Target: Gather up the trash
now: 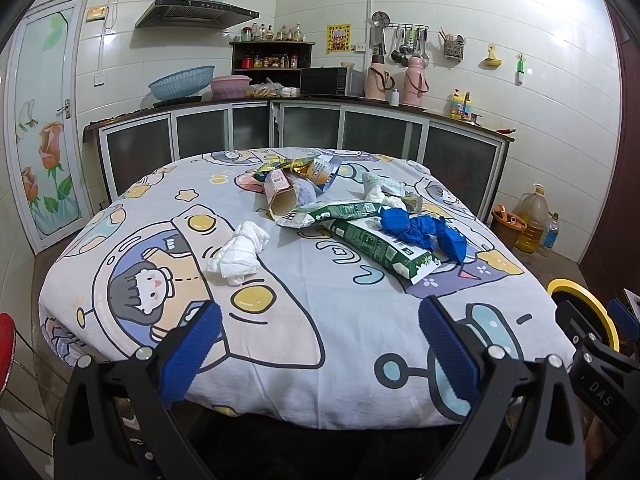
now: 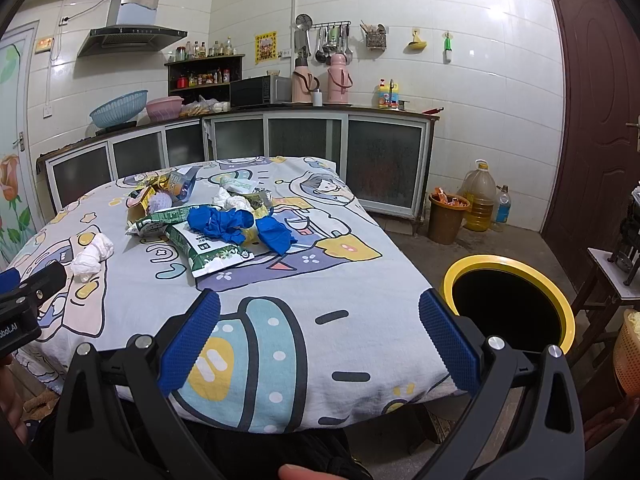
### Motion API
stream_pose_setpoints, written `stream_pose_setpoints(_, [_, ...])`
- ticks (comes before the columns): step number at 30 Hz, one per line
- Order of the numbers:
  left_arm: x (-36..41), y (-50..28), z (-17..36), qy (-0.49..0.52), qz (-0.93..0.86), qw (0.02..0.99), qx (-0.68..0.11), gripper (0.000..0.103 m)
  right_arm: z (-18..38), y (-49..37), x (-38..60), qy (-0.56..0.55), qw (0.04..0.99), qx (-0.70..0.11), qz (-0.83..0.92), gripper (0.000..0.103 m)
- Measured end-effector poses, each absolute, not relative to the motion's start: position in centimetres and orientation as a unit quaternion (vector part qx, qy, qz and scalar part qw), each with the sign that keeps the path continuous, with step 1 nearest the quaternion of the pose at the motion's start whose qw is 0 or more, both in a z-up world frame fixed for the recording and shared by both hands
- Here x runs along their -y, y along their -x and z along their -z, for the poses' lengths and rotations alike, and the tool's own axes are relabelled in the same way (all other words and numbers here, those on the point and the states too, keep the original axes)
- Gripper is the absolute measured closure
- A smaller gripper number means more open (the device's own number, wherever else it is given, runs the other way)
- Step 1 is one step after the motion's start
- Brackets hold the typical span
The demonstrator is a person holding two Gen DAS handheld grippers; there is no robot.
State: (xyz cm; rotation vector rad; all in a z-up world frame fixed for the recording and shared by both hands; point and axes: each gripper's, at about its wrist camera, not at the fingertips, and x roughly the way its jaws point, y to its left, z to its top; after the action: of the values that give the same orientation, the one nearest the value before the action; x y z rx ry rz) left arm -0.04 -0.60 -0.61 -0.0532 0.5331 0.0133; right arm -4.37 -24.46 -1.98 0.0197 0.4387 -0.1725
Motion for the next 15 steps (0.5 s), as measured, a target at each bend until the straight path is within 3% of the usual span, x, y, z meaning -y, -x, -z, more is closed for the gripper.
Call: stream_pose_setpoints(15, [0.87, 0.26, 0.35, 0.025, -0.006, 0.964, -0.264, 0.008, 2.04, 4.31, 24.57, -0.013, 0.972, -0.217, 0.086, 0.007])
